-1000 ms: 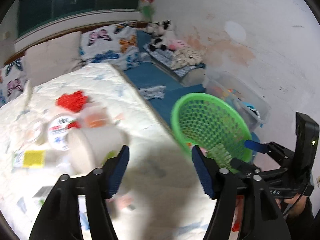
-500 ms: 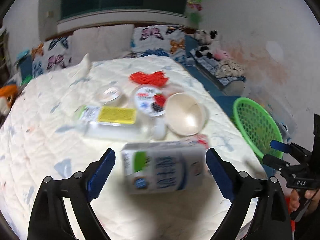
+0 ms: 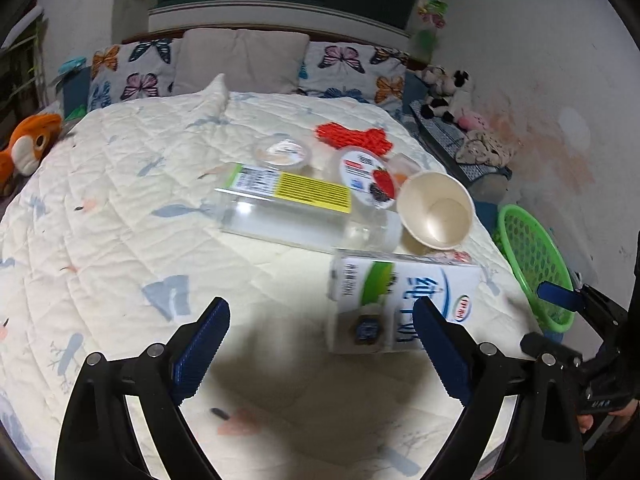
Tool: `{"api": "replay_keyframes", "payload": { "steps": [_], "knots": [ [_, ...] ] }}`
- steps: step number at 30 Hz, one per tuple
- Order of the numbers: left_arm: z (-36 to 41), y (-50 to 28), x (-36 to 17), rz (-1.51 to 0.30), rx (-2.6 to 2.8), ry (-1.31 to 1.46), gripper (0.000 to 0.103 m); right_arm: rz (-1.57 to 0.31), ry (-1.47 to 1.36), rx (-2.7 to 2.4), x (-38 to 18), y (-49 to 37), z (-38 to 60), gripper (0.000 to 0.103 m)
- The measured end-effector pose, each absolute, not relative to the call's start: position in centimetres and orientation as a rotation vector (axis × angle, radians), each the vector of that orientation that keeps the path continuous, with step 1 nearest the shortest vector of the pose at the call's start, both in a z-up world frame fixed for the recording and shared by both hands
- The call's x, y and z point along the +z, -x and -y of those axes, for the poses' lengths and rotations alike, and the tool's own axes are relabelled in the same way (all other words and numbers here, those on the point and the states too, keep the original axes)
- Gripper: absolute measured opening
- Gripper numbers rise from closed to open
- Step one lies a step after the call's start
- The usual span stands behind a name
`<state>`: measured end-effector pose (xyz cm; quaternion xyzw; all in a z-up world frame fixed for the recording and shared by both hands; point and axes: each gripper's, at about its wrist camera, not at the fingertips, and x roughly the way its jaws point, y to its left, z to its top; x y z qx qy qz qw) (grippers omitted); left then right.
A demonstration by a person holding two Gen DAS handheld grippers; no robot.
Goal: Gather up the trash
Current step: 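Bring both grippers back over the bed toward the white milk carton, then grasp the white milk carton with the right gripper and lift it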
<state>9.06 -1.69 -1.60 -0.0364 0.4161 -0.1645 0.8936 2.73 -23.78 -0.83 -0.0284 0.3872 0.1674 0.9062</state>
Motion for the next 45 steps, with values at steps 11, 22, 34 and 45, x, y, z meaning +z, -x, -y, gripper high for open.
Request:
{"api": "replay_keyframes", "payload": {
  "steps": [11, 22, 34, 45],
  "knots": [
    [-2.8, -8.7, -1.2, -0.85, -0.247, 0.134, 0.09, -0.795, 0.396, 0.567, -0.1, -5.6, 16.1, 0.087],
    [-6.2, -8.6, -1.8, -0.861, -0.195, 0.188, 0.09, -0.819, 0.775, 0.614, -3.4, -7.0, 10.8, 0.087],
    [-6.6, -8.8, -2.1, -0.862, -0.209, 0.204, 0.09, -0.759, 0.836, 0.546, -4.1, -6.8, 10.4, 0.071],
    [-3.7, -8.9, -1.7, -0.847, -0.286, 0.16, 0.09, -0.747, 0.35, 0.498, 2.2, -5.4, 18.0, 0.07]
  ]
}}
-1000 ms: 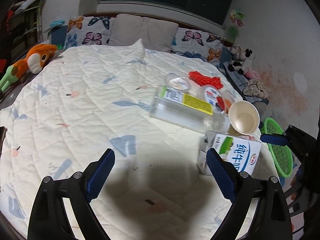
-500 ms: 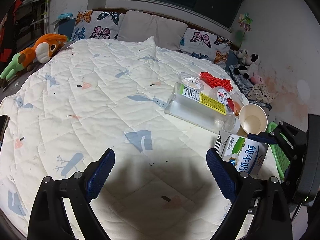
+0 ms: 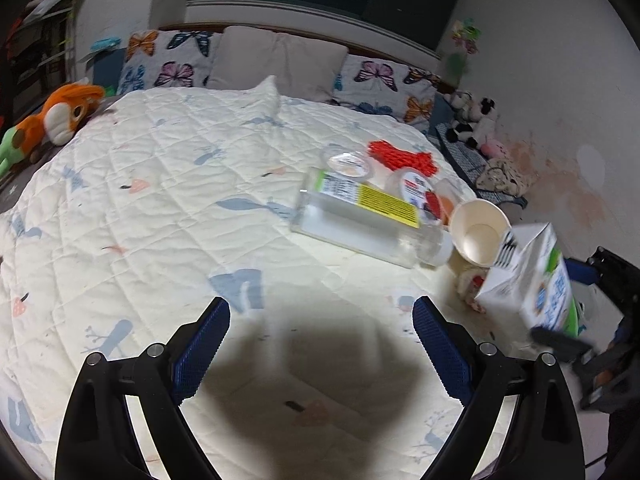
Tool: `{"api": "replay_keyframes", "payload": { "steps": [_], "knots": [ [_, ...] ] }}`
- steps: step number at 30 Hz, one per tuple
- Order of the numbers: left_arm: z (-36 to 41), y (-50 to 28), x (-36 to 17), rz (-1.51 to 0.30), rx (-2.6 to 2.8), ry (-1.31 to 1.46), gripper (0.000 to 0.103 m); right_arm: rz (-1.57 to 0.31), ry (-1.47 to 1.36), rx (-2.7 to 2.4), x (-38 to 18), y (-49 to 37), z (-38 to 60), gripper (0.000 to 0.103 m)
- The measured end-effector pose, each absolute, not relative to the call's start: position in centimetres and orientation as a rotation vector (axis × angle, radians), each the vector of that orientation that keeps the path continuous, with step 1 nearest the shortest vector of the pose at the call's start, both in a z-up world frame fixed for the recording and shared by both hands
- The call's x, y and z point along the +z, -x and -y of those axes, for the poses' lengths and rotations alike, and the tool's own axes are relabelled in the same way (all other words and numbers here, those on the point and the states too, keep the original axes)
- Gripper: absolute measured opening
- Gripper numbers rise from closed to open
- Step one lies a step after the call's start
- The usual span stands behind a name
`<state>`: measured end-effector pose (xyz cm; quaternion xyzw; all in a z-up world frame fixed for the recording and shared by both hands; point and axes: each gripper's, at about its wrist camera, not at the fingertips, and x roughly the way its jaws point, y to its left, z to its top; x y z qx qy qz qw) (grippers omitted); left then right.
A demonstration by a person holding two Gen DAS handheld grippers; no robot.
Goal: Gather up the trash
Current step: 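Grasp the white milk carton with the right gripper and lift it, then drop the milk carton into the green basket with the right while the left grasps the crumpled paper ball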
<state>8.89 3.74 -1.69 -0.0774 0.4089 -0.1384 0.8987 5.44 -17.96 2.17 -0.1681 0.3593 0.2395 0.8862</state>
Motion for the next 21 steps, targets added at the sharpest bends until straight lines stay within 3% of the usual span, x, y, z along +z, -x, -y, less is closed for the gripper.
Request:
{"api": "replay_keyframes", "payload": {
  "steps": [14, 21],
  "knots": [
    [7.2, -8.9, -2.5, -0.87, -0.49, 0.003, 0.089, -0.738, -0.013, 0.253, 3.2, -3.2, 30.2, 0.071],
    [12.4, -10.3, -3.5, -0.909, -0.556, -0.022, 0.078, -0.755, -0.087, 0.129, 1.3, -2.1, 35.4, 0.071]
  ]
}}
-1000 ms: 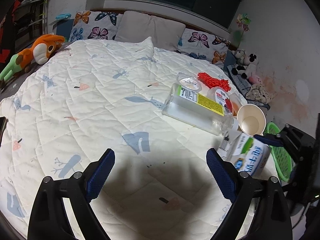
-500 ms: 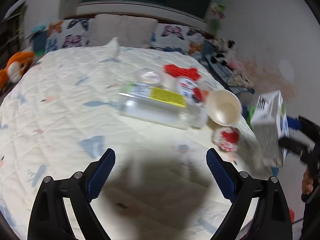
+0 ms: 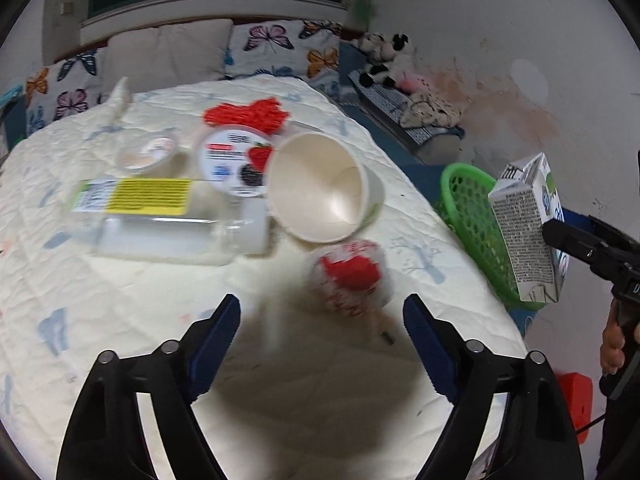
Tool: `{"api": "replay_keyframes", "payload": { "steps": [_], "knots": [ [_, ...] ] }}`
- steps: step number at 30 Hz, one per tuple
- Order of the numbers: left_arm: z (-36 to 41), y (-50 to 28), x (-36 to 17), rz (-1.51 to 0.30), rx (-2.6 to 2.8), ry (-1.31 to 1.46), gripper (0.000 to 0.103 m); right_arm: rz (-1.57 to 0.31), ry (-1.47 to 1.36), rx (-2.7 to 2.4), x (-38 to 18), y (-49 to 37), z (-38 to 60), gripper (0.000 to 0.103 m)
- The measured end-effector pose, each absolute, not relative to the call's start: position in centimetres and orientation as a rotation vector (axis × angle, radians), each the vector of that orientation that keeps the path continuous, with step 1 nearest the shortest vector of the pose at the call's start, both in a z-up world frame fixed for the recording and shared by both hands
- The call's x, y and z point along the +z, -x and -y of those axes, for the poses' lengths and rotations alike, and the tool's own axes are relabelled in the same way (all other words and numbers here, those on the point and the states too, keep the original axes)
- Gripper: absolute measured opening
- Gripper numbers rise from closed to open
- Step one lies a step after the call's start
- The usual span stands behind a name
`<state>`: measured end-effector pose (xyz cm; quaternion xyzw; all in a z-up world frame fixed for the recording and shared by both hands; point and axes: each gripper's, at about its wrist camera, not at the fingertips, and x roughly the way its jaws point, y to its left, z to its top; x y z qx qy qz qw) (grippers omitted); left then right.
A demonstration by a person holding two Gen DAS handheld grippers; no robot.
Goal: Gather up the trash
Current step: 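Drop the milk carton into the green basket with the right while the left grasps the crumpled paper ball, then carry the crumpled red-and-white paper ball into the green basket with the left gripper and release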
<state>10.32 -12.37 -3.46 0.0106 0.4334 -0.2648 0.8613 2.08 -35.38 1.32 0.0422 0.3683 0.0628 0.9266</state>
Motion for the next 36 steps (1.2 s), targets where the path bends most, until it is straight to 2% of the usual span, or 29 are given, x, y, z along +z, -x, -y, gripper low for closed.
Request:
{"api": "replay_keyframes", "payload": {
  "steps": [2, 10, 20, 31, 36],
  "knots": [
    [13.3, -10.8, -3.8, -0.917, -0.556, -0.027, 0.074, -0.762, -0.104, 0.104, 0.8, -1.8, 36.6, 0.071],
    [15.2, -12.3, -5.0, -0.949, -0.525, -0.021, 0.069, -0.779, -0.168, 0.009, -0.5, -1.3, 41.3, 0.071],
    [16.2, -12.6, -5.4, -0.956, -0.534, -0.025, 0.044, -0.818, -0.257, -0.087, -2.9, -1.4, 46.4, 0.071],
    [16.6, -9.4, -3.6, -0.944, -0.652, -0.039, 0.04, -0.847, -0.297, -0.15, -4.7, -2.1, 48.9, 0.072],
    [18.2, -8.6, -2.2, -0.928, -0.73, -0.036, 0.04, -0.837, -0.322, -0.165, -4.9, -1.7, 49.7, 0.077]
  ]
}}
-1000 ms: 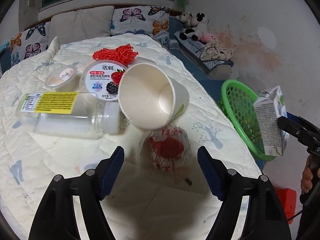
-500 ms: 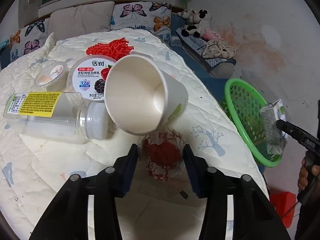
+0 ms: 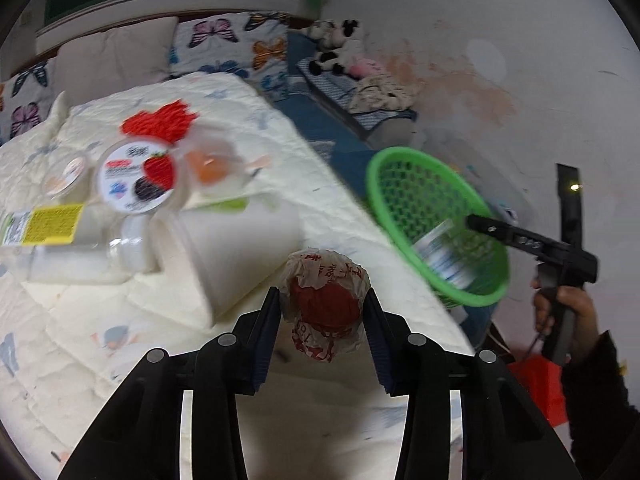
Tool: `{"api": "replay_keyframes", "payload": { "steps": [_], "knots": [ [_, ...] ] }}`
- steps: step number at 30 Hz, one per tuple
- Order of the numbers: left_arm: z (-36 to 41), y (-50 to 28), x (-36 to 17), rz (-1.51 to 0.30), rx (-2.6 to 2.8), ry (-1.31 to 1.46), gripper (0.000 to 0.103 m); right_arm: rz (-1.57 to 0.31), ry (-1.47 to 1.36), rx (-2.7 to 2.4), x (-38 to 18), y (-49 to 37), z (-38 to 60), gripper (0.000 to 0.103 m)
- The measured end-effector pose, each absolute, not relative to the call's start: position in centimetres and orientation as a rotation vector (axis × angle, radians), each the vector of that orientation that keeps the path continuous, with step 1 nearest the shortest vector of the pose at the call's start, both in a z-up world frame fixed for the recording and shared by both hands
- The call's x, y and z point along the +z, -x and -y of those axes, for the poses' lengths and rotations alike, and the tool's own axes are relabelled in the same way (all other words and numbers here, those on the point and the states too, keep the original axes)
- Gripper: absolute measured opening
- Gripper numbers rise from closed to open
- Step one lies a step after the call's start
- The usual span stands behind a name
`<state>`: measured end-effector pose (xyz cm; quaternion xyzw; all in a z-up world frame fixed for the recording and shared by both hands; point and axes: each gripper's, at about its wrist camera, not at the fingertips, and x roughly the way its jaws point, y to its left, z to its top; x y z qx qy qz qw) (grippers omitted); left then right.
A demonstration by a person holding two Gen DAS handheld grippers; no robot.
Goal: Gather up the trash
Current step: 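Carry the crumpled red-and-white paper ball into the green basket with the left gripper and release, then bring both grippers back over the bed toward the clear plastic bottle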
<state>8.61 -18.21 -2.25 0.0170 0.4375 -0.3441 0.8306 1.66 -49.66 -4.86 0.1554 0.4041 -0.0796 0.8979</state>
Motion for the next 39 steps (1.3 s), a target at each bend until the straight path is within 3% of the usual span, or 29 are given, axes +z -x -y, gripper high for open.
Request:
{"api": "replay_keyframes", "payload": {
  "steps": [23, 31, 39],
  "knots": [
    [34.1, -9.2, -2.7, -0.964, -0.907, -0.196, 0.044, -0.776, -0.287, -0.188, -3.3, 3.9, 50.4, 0.078],
    [35.8, -9.7, -4.0, -0.992, -0.897, -0.224, 0.055, -0.777, -0.33, -0.193, -4.2, 5.0, 51.1, 0.078],
    [34.5, -9.4, -3.5, -0.965, -0.884, -0.229, 0.058, -0.779, -0.334, -0.17, -4.0, 4.6, 50.1, 0.078]
  ]
}}
